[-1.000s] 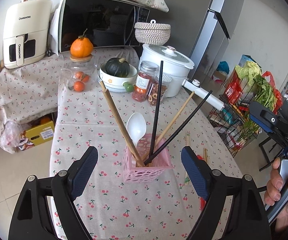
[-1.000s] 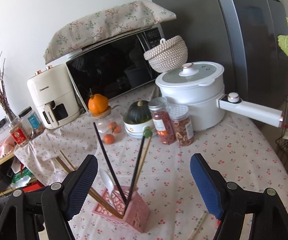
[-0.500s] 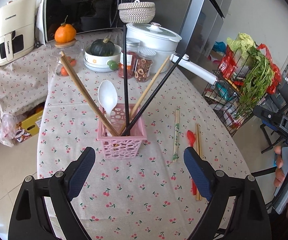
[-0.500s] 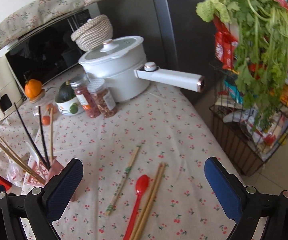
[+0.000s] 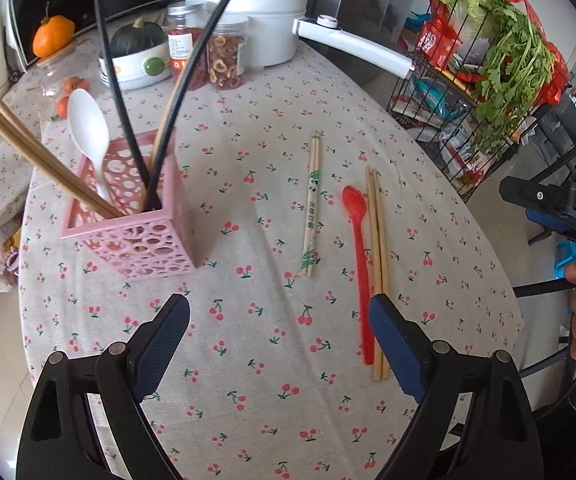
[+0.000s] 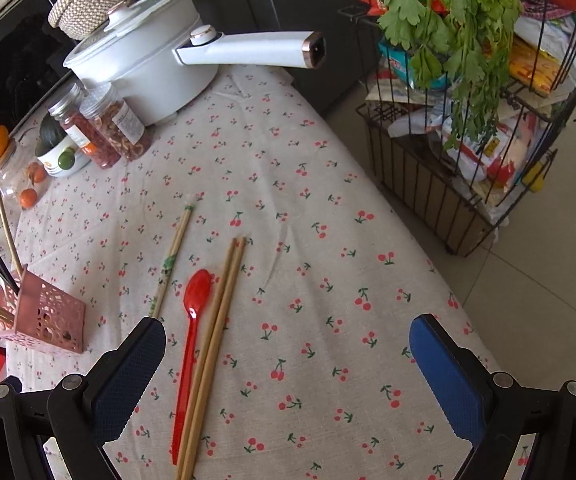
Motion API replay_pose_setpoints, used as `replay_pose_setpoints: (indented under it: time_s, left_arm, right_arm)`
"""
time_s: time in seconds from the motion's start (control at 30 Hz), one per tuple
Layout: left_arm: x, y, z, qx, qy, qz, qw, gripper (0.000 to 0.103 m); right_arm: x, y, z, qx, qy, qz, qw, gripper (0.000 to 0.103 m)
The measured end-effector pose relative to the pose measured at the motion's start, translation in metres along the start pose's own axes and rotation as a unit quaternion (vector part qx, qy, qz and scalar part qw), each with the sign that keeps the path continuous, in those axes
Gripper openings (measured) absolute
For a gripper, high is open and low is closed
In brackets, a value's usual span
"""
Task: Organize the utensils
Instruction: 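Lower the left tool onto the red plastic spoon and close on it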
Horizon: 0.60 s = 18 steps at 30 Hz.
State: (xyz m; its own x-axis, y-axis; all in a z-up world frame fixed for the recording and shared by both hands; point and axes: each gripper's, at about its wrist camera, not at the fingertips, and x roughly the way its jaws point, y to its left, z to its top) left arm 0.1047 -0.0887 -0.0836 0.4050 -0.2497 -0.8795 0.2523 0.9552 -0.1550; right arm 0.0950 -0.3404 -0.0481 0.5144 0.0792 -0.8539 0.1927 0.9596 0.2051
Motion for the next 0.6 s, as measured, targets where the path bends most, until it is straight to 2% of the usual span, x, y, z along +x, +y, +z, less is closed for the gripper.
replay_pose_setpoints:
  time_s: [0.1,0.17,0.23,0.27,0.43,0.6]
  left_arm:
    - [0.020,-0.015,0.012,-0.012,0.002,-0.033,0.9994,0.088]
    - [0.036,-0.023,0.022,-0.022,0.005,-0.049,0.9985,0.076]
    - [0.055,-0.032,0.033,-0.026,0.021,-0.062,0.9975,0.057]
    - [0.064,-0.037,0.038,-0.026,0.030,-0.066,0.9971,0.053]
    - [0.101,-0.062,0.062,0.009,0.057,-0.043,0.9974,0.037]
    - [0.130,-0.072,0.076,0.029,0.095,-0.016,0.9949,0.035]
  right_arm:
    - [0.011,-0.004,0.000,-0.006,0.014,-0.009,1.000,0.101]
    - [0.019,-0.010,0.002,-0.004,0.024,-0.012,1.000,0.101]
    - [0.024,-0.017,0.005,0.006,0.033,-0.015,0.999,0.101]
    - [0.026,-0.021,0.006,0.012,0.037,-0.015,0.999,0.101]
    - [0.030,-0.035,0.014,0.039,0.041,-0.008,0.998,0.101]
    - [0.036,-0.034,0.023,0.040,0.044,0.000,0.998,0.101]
